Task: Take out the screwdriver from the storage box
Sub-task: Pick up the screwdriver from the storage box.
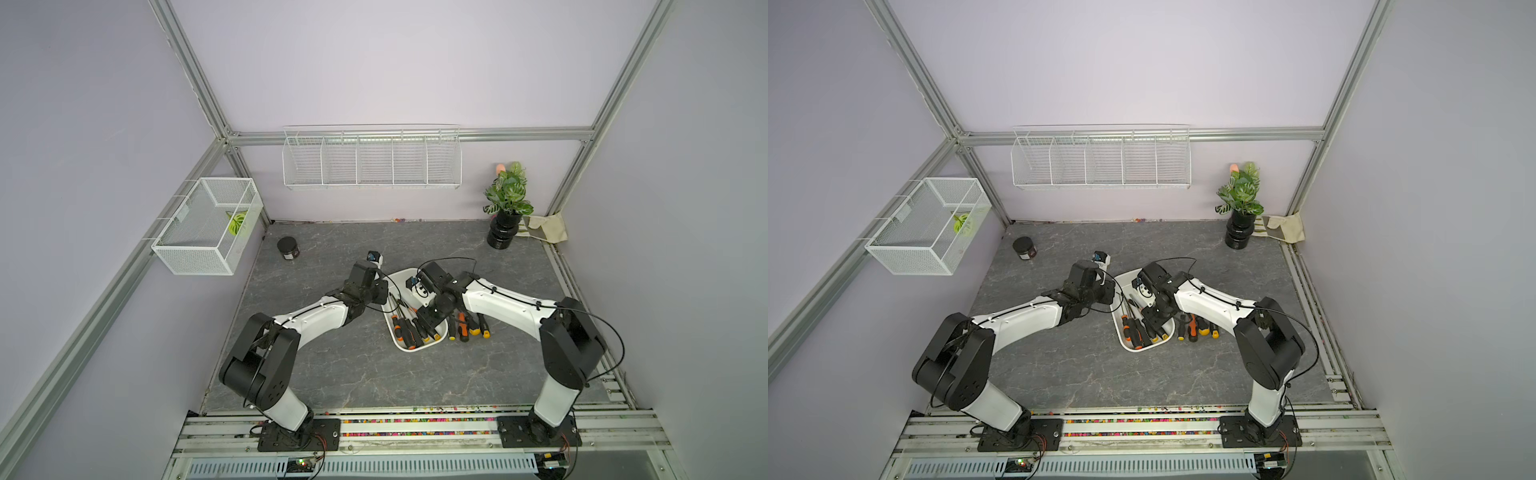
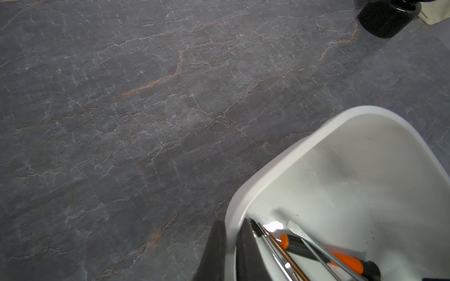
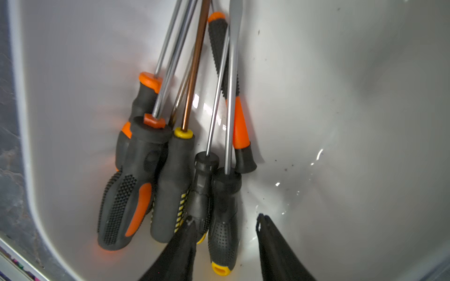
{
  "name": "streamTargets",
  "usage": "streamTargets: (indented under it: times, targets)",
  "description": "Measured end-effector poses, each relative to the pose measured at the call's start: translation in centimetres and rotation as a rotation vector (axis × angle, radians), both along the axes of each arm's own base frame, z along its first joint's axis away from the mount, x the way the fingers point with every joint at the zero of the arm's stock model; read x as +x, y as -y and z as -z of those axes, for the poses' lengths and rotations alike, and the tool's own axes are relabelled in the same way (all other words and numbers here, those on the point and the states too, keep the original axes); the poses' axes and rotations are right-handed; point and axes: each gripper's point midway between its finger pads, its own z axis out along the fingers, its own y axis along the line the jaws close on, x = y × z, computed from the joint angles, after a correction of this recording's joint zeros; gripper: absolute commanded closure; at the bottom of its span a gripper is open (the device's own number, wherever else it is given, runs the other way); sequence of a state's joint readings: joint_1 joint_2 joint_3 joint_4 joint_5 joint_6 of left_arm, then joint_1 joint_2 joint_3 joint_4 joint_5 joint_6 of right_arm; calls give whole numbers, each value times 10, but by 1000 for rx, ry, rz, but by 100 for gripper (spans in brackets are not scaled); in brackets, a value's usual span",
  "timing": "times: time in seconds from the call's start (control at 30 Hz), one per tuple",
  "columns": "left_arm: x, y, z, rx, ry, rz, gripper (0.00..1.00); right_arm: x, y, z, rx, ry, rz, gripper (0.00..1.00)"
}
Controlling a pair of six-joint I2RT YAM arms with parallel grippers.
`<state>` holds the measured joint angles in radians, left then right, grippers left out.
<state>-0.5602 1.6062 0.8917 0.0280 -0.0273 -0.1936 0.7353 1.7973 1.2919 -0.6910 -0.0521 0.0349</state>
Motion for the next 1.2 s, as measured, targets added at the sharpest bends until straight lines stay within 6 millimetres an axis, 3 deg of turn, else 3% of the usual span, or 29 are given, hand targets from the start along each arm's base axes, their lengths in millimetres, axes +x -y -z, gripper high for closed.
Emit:
streamTargets:
  times: [0.4, 0.6, 0.87, 1.2]
  targets:
    - [-1, 0, 1, -7, -8, -4, 100, 1, 2, 17, -75, -3, -24, 55]
    - [-1, 0, 1, -7, -10, -6, 100, 13, -3, 17, -146, 50, -44, 57]
    - [-1, 0, 1, -6, -11, -6, 100, 13, 2, 37, -218, 36, -60, 63]
    - [-1, -2, 2, -3, -15, -10, 100, 15, 0, 37, -225, 34, -60, 85]
